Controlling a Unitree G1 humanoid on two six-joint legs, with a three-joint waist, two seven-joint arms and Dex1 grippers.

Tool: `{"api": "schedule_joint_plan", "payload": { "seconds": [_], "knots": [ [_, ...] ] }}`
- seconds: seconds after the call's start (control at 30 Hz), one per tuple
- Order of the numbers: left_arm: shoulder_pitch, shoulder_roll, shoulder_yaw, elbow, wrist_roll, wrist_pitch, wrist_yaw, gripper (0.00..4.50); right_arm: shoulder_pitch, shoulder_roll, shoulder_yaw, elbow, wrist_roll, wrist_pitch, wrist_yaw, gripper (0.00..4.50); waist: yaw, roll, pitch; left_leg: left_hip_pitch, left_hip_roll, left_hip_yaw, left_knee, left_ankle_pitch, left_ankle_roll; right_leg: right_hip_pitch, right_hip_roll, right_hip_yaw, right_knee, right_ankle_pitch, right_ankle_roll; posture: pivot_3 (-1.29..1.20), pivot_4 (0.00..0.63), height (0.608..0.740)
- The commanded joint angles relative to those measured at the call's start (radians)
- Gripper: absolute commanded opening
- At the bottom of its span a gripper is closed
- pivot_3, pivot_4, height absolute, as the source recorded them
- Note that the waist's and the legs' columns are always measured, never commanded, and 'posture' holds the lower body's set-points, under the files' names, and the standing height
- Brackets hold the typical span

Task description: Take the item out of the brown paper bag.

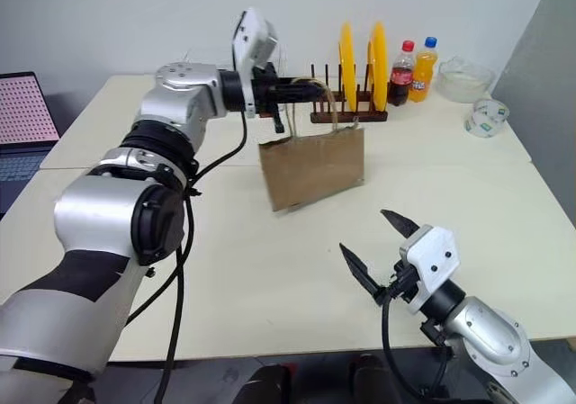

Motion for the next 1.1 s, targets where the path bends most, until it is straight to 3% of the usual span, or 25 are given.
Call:
{"api": "schedule_joint_plan", "payload": {
  "seconds": [0.03, 0.33, 0.57, 1.1],
  "knots": [
    [-0.043, -0.005, -0.016, -0.01, 0.036, -0.057, 0.009, 0.01, 0.027, -0.042, 0.039, -0.108, -0.025, -0.098, -0.082, 4.5, -0.002, 0.0, 0.0, 0.0, 0.0, 0.0, 0.0, 0.0, 0.0, 0.0, 0.0, 0.0, 0.0, 0.0, 0.0, 0.0, 0.15, 0.74],
    [-0.033, -0.026, -0.049, 0.001, 0.136, -0.151, 0.147, 0.01, 0.003, -0.097, 0.12, -0.108, -0.043, -0.161, -0.215, 4.5, -0.001, 0.0, 0.0, 0.0, 0.0, 0.0, 0.002, 0.0, 0.0, 0.001, 0.0, 0.0, 0.0, 0.0, 0.0, 0.0, 0.15, 0.74],
    [-0.053, -0.029, -0.052, 0.008, 0.18, -0.194, 0.29, 0.01, -0.071, -0.103, 0.125, -0.108, 0.037, -0.122, -0.203, 4.5, -0.001, 0.0, 0.0, -0.002, 0.0, -0.001, 0.005, 0.0, 0.0, 0.001, 0.0, 0.0, 0.001, 0.0, 0.0, 0.0, 0.15, 0.74],
    [-0.064, -0.045, -0.062, 0.014, 0.252, -0.25, 0.434, 0.01, -0.201, 0.034, 0.105, -0.086, 0.085, 0.06, -0.114, 4.5, 0.0, 0.0, 0.0, -0.003, -0.001, -0.001, 0.007, 0.0, 0.001, 0.001, 0.0, -0.001, 0.001, 0.001, 0.0, 0.0, 0.15, 0.74]
  ]
}}
